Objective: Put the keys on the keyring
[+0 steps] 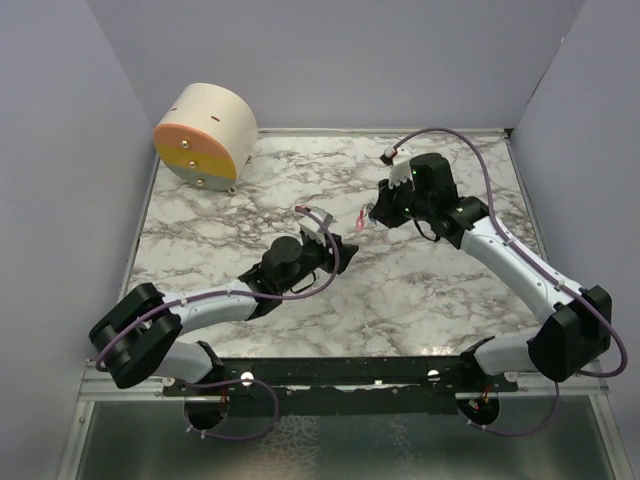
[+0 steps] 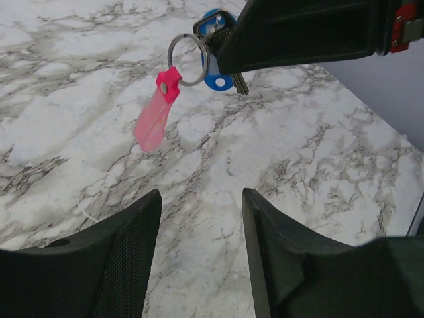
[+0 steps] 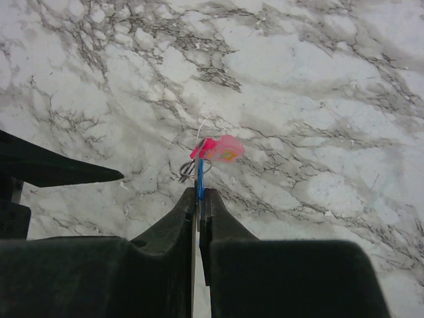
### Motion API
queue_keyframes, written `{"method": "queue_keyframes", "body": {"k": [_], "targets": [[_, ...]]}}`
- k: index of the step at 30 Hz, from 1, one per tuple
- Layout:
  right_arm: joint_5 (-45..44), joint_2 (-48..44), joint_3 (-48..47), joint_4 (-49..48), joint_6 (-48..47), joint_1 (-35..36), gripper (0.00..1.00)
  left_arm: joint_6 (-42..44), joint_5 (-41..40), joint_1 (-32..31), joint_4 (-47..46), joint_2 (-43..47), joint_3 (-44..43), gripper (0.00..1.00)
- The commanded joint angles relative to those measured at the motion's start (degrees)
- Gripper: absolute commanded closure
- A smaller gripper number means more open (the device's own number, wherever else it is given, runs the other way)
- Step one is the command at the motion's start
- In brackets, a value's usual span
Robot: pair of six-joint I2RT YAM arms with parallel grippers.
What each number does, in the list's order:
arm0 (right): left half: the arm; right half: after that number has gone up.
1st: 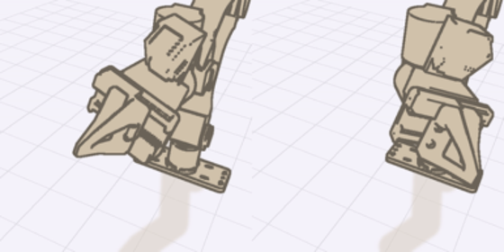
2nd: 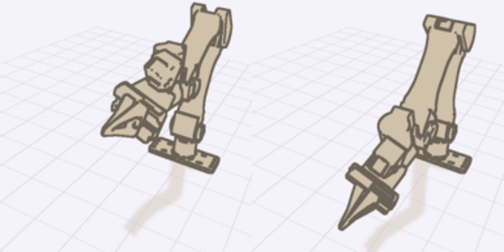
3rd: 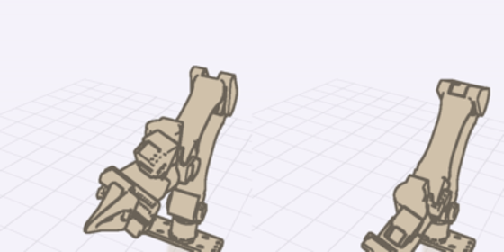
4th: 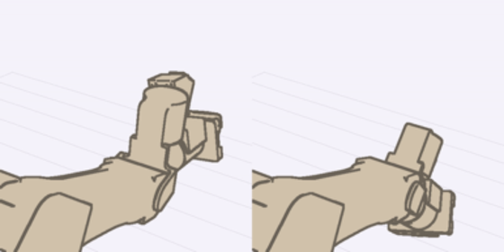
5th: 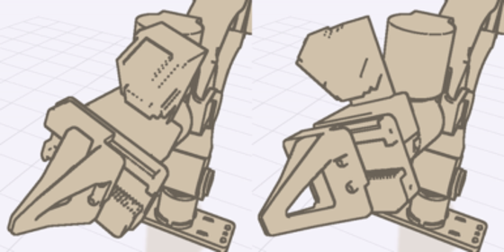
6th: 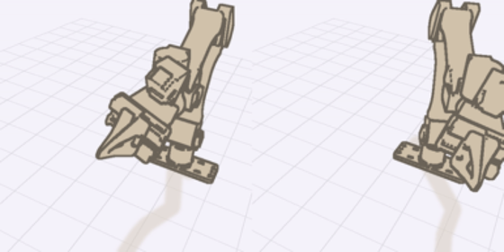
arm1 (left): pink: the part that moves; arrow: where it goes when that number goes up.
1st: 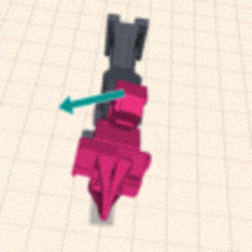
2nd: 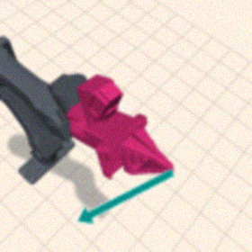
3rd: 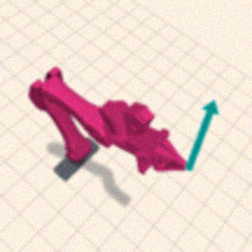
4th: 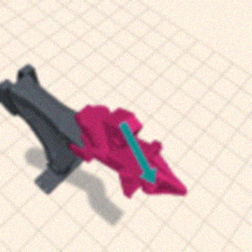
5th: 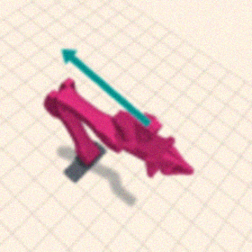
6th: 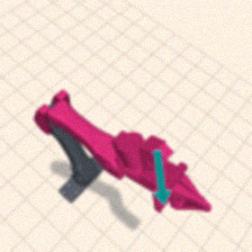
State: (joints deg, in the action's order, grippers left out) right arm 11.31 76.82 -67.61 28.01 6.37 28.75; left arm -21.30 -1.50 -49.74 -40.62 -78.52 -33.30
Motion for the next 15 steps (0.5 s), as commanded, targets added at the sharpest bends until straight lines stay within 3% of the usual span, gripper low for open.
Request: {"method": "queue_keyframes", "body": {"k": [1,10,15], "targets": [[9.7,5.1,0.4,-4.2,0.0,-0.3,0.99,-3.6,-9.1,-0.2,-2.1,6.2,3.9,0.46],[9.7,6.3,-0.1,-6.2,-1.2,-0.2,0.99,-3.0,-14.7,-0.2,-2.1,14.7,9.2,0.48],[0.8,6.3,-0.4,-3.8,-4.8,0.3,0.99,-3.7,-14.8,-0.2,-2.1,15.0,9.4,0.48]]}}
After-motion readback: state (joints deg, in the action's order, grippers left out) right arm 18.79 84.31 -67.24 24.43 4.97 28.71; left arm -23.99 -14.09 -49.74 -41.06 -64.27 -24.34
